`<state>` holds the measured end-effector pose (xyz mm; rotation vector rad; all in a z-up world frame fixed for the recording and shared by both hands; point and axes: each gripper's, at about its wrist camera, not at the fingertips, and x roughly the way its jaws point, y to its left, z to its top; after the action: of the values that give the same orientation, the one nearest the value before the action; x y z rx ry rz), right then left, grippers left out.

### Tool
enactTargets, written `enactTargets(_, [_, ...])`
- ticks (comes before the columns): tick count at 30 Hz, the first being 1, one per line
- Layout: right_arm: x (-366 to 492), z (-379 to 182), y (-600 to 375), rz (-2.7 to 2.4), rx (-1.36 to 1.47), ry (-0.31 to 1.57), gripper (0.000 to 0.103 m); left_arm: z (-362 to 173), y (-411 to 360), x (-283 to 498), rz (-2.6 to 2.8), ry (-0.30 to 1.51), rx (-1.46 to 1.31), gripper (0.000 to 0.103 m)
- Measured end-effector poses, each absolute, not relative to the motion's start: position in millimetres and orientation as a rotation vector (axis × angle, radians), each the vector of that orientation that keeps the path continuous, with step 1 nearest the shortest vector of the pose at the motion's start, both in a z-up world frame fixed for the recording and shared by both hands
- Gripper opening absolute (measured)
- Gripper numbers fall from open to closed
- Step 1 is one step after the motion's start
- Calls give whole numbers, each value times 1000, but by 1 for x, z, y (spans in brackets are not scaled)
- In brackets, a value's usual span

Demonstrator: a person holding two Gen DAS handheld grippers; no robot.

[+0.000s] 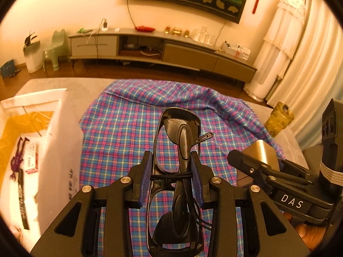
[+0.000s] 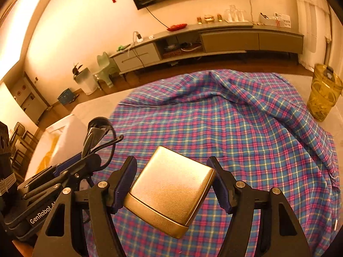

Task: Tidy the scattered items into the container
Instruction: 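Carry the black glasses and gold box over the foam container with both grippers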

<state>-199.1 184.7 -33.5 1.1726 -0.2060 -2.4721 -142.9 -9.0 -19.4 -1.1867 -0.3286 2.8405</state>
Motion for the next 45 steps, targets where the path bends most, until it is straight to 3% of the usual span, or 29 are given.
enactTargets(45, [-104, 18, 89, -2354, 1016, -66, 68, 24, -104, -34, 2915, -481, -1049, 36])
